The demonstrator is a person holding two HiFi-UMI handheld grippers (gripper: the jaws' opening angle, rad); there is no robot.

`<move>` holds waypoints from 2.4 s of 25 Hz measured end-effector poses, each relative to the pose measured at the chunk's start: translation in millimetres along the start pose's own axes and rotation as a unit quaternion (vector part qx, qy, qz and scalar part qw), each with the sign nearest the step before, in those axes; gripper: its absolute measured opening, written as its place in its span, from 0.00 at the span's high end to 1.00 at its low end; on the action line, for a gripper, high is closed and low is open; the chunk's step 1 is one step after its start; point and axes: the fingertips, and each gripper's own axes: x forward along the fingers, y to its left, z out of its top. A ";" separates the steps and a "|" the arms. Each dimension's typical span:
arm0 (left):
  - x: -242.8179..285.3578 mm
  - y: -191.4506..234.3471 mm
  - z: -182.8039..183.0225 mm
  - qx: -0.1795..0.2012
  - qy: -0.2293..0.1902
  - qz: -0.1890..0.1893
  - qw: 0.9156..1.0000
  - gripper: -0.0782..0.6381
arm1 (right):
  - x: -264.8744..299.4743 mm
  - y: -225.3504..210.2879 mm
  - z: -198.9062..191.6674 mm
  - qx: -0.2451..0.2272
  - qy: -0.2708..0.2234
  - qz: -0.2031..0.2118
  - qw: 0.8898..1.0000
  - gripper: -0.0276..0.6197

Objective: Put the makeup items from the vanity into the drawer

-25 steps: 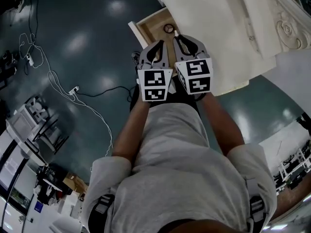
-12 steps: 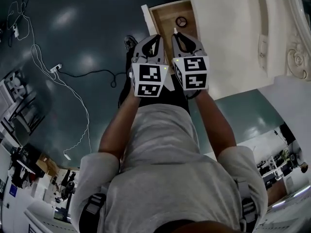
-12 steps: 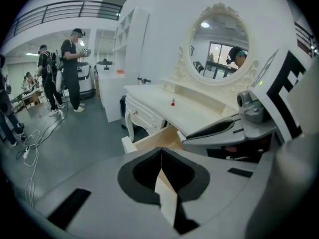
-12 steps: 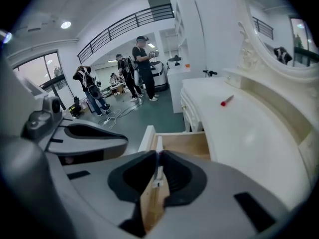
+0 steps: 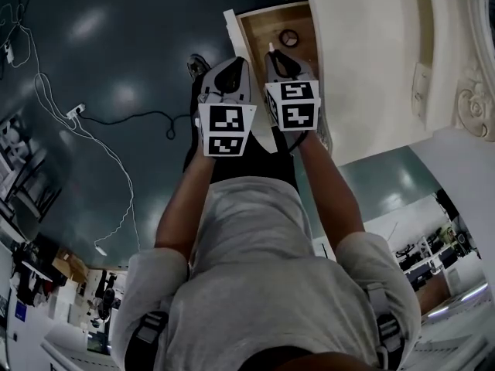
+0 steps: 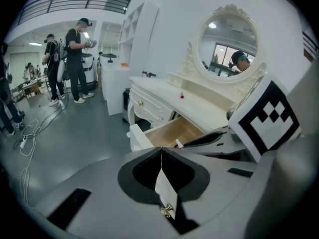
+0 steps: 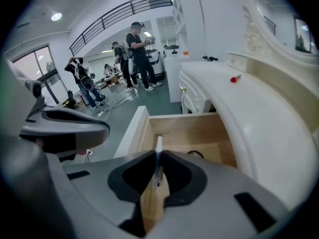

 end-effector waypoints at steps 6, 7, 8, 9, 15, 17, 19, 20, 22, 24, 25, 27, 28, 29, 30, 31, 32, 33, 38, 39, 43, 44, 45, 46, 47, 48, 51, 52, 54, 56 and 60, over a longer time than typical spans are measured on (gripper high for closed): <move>-2.9 7.6 2.3 0.005 0.008 -0.004 1.000 0.88 | 25.8 2.1 -8.9 -0.006 0.028 0.000 1.000 0.86; -2.7 8.3 2.1 0.006 0.009 -0.005 1.000 0.88 | 28.2 2.3 -11.7 -0.006 0.033 0.002 0.999 0.86; -1.9 9.5 1.5 0.006 0.011 -0.004 1.000 0.88 | 31.1 2.1 -14.9 -0.006 0.038 0.002 0.999 0.86; -0.8 10.9 0.7 0.006 0.013 -0.003 1.000 0.88 | 34.4 1.5 -18.2 -0.006 0.042 0.002 0.999 0.86; 0.7 14.0 -6.1 0.002 0.020 -0.001 1.000 0.88 | 52.2 -2.6 -36.8 -0.005 0.066 0.001 0.998 0.86; -1.2 15.7 -7.9 0.004 0.023 -0.002 1.000 0.88 | 56.6 -2.7 -39.8 -0.006 0.073 -0.002 0.997 0.86; -3.6 18.8 -7.8 0.005 0.023 -0.003 1.000 0.88 | 61.1 -3.1 -42.4 -0.007 0.079 -0.006 0.997 0.86; -4.3 20.6 -7.3 0.006 0.023 -0.003 1.000 0.88 | 63.7 -3.0 -44.0 -0.006 0.083 -0.005 0.997 0.86; -4.6 24.3 -6.4 0.006 0.022 -0.003 1.000 0.88 | 67.9 -2.0 -45.1 0.004 0.086 0.001 0.996 0.86; -4.4 28.1 -6.0 0.008 0.021 -0.005 1.000 0.88 | 69.3 -1.4 -43.3 0.013 0.084 0.006 0.996 0.86; -4.6 30.2 -5.9 0.009 0.021 -0.006 1.000 0.88 | 69.8 -1.3 -42.1 0.013 0.082 0.007 0.997 0.86; -5.4 34.4 -5.8 0.009 0.021 -0.007 1.000 0.88 | 70.3 -1.1 -40.4 0.010 0.080 0.005 0.997 0.79; -6.3 36.0 -5.5 0.009 0.021 -0.008 1.000 0.88 | 69.9 -1.2 -39.9 0.007 0.080 0.003 0.997 0.77; -7.6 37.5 -4.9 0.009 0.020 -0.009 1.000 0.88 | 68.6 -1.3 -38.9 0.004 0.079 -0.001 0.997 0.77; -9.4 38.9 -3.5 0.010 0.019 -0.011 1.000 0.88 | 66.0 -1.1 -36.9 0.002 0.077 -0.005 0.997 0.77; -11.8 40.2 -1.0 0.012 0.019 -0.013 1.000 0.88 | 62.1 -0.7 -33.7 0.000 0.075 -0.010 0.997 0.77; -14.6 41.6 2.7 0.015 0.018 -0.016 1.000 0.88 | 56.9 -0.3 -29.2 -0.001 0.071 -0.016 0.997 0.78; -17.7 43.1 7.5 0.019 0.016 -0.020 1.000 0.88 | 50.8 0.1 -24.0 0.000 0.066 -0.022 0.998 0.80; -33.7 53.4 34.1 0.043 0.004 -0.043 0.998 0.88 | 10.2 4.0 1.1 0.002 0.044 -0.059 0.997 0.90; -36.0 56.4 39.8 0.050 0.003 -0.046 0.998 0.88 | -0.1 4.3 5.6 0.001 0.040 -0.070 0.997 0.91; -40.1 63.4 65.4 0.091 -0.004 -0.060 0.994 0.88 | -50.7 4.8 23.7 0.028 0.010 -0.116 0.993 0.93; -39.6 62.2 72.3 0.099 -0.007 -0.068 0.993 0.88 | -63.7 5.4 27.4 0.043 0.001 -0.123 0.991 0.93; -38.8 60.3 79.4 0.106 -0.012 -0.078 0.991 0.88 | -76.1 5.9 31.7 0.056 -0.009 -0.131 0.990 0.93; -38.2 58.1 86.6 0.113 -0.016 -0.088 0.990 0.88 | -87.8 6.6 37.0 0.067 -0.020 -0.140 0.988 0.93; -37.8 55.6 93.5 0.121 -0.020 -0.097 0.988 0.88 | -98.6 7.3 42.9 0.076 -0.032 -0.148 0.985 0.93; -37.9 52.8 99.7 0.130 -0.022 -0.104 0.986 0.88 | -108.1 8.4 48.6 0.086 -0.045 -0.154 0.983 0.93; -41.3 39.8 113.0 0.148 -0.028 -0.120 0.981 0.88 | -129.5 14.1 57.4 0.123 -0.077 -0.151 0.978 0.93; -43.6 33.6 116.1 0.153 -0.030 -0.124 0.980 0.88 | -135.4 16.0 57.6 0.130 -0.084 -0.149 0.977 0.93; -48.9 21.0 121.7 0.164 -0.037 -0.128 0.977 0.88 | -145.1 18.3 56.3 0.131 -0.094 -0.148 0.976 0.93; -54.1 11.5 126.3 0.171 -0.046 -0.125 0.976 0.88 | -151.7 19.9 55.4 0.129 -0.103 -0.143 0.976 0.93; -71.4 -4.1 126.9 0.171 -0.048 -0.114 0.977 0.88 | -170.2 27.3 60.2 0.130 -0.130 -0.131 0.974 0.93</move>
